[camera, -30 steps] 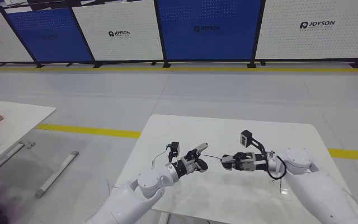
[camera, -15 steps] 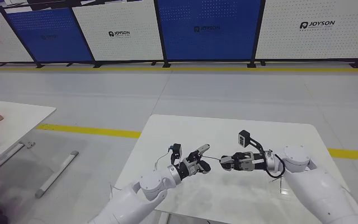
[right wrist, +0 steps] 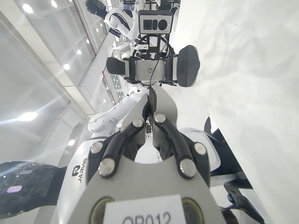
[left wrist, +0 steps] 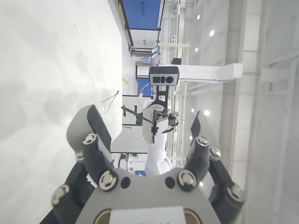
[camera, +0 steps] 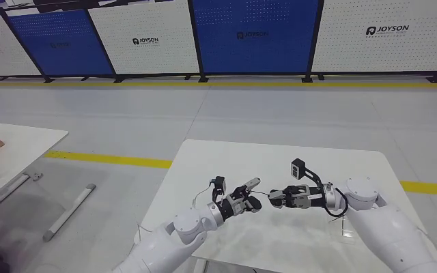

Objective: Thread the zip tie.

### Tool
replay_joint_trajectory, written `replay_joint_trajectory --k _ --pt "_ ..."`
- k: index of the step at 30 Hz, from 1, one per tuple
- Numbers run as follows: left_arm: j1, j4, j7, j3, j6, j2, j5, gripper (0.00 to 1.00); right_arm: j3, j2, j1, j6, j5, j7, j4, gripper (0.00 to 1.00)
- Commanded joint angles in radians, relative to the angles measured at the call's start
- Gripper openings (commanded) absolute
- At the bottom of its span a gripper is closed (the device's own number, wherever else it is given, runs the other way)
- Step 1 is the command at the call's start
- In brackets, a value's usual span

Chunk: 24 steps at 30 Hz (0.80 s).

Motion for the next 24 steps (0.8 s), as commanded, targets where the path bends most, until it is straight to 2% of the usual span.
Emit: replay_joint_trajectory --k 1,5,17,21,24 --pt "0.0 0.002 -0.007 -0.001 0.0 -0.001 0.0 0.42 0.0 0.0 0.0 0.0 0.0 0.0 0.0 0.0" --pt "0.002 0.003 -0.022 -0.006 -0.001 -0.004 0.001 0.4 0.0 0.0 0.0 0.0 0.0 0.0 0.0 0.0" --pt "0.016 -0.007 -0.045 -0.03 0.001 -0.005 0.03 0.18 0.0 0.0 0.0 0.0 0.0 0.0 0.0 0.0" --pt "0.013 -0.008 -0.042 -0.033 0.014 -0.008 0.028 0.23 0.0 0.0 0.0 0.0 0.0 0.0 0.0 0.0" --pt "0.01 -0.007 -0.04 -0.034 0.022 -0.011 0.027 0.18 0.0 0.0 0.0 0.0 0.0 0.0 0.0 0.0"
